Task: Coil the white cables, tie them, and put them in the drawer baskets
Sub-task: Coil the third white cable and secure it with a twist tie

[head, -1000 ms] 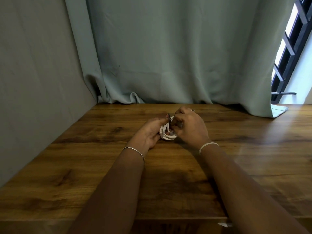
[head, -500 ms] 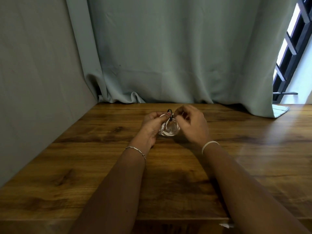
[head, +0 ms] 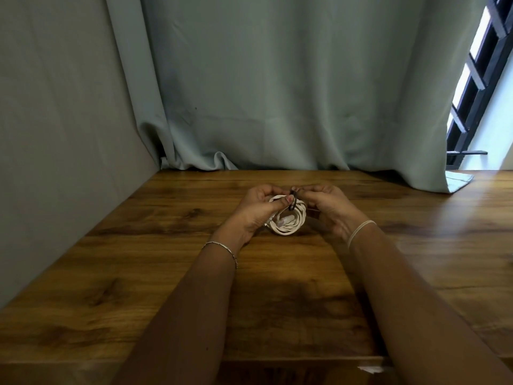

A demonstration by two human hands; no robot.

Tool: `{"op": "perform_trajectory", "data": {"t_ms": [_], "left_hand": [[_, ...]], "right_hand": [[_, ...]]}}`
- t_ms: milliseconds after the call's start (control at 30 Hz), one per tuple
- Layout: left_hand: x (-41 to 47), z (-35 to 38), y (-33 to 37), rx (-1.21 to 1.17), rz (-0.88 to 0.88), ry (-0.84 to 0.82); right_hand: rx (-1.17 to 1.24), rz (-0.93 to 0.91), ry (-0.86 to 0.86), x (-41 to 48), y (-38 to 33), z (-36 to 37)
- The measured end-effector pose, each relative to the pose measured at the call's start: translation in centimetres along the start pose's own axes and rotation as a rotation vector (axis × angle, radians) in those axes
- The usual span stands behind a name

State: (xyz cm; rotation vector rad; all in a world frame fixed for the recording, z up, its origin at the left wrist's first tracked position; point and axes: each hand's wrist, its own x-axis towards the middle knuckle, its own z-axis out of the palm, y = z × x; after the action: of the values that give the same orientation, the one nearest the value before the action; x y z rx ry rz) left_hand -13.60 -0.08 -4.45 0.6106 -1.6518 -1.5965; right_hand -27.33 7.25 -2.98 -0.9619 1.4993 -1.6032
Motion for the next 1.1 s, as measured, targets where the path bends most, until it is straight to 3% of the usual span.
{"op": "perform_trajectory", "data": {"t_ms": [167, 333, 600, 933, 1100], "left_hand": [[-0.1, 0.3, 0.2, 0.023, -0.002, -0.001], [0.0, 0.5, 0.3, 0.061, -0.044, 0.027], [-0.2, 0.6, 0.7, -0.011, -0.142, -0.028], [-0.4, 1.3, 0.7, -0.1, -0.183, -0.099], [0.0, 1.8, 0.3, -0.06, -0.204, -0.068]], "right_hand": [[-0.145, -0.13, 0.053, 0.4, 0.3, 0.4], [-0.399, -0.377, 0.223, 1.5, 0.8, 0.7], [-0.363, -0.602, 0.368, 1.1, 0.4, 1.0], [-0.285, -0.659, 0.556, 1.1, 0.0, 0.4], [-0.283, -0.717, 0.55, 0.8, 0.1, 0.9]]}}
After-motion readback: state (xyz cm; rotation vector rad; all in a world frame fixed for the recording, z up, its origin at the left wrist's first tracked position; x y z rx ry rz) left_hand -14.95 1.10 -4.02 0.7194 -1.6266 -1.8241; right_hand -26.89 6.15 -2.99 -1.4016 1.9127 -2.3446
